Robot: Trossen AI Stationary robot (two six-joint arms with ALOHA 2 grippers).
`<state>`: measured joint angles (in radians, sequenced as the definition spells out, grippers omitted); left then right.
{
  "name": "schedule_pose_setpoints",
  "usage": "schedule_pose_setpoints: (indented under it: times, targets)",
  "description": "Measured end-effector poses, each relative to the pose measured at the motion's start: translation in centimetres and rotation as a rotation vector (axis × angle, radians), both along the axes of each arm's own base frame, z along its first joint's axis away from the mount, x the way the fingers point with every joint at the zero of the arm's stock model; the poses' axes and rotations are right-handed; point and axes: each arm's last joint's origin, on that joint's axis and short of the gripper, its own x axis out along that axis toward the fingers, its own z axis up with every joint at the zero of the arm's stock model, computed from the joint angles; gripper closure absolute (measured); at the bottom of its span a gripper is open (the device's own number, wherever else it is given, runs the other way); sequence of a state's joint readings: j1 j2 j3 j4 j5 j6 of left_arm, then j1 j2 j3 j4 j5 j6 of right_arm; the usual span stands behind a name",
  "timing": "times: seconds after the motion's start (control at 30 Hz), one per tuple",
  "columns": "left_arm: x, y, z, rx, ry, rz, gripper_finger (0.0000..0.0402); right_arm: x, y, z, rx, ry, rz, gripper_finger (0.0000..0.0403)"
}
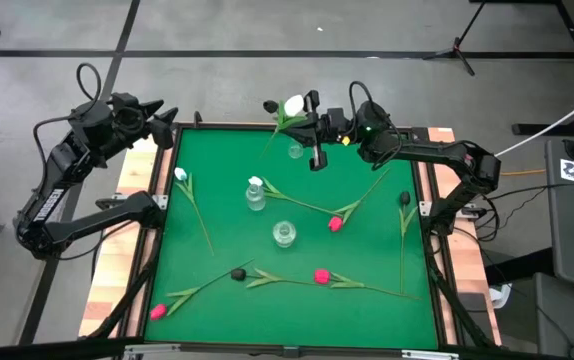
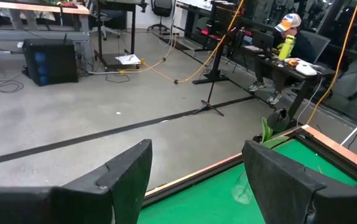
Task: Sort flowers into vase by color
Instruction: Put the right white flower into the middle transparent vase
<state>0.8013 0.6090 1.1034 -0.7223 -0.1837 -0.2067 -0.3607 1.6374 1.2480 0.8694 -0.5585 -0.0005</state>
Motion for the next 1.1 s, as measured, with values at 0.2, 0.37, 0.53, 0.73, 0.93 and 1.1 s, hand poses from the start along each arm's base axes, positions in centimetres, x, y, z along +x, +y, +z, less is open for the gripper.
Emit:
schedule_pose_setpoints:
  times: [0.2, 0.37, 0.53, 0.73, 0.93, 1.1]
  targets:
    - [0.00, 0.00, 0.00, -0.001, -0.001, 0.000, 0.0153, 0.60, -0.22, -0.90, 0.029, 0.035, 0.010, 0.0403]
    - [0.00, 0.00, 0.00, -0.003, -0.003, 0.000, 0.0153, 0.65, -0.22, -0.93, 0.023, 0.025, 0.018, 0.0403]
    - [0.00, 0.00, 0.00, -0.002, -0.003, 0.000, 0.0153, 0.64, -0.20, -0.93, 0.021, 0.026, 0.024, 0.0403]
    - [0.00, 0.00, 0.00, -0.003, -0.003, 0.001, 0.0153, 0.63, -0.14, -0.94, 0.014, 0.029, 0.042, 0.0403]
    - [0.00, 0.00, 0.00, -0.003, -0.003, 0.001, 0.0153, 0.63, -0.14, -0.94, 0.014, 0.029, 0.043, 0.0403]
    - [0.00, 0.00, 0.00, -0.002, -0.003, 0.000, 0.0153, 0.63, -0.14, -0.94, 0.014, 0.029, 0.043, 0.0403]
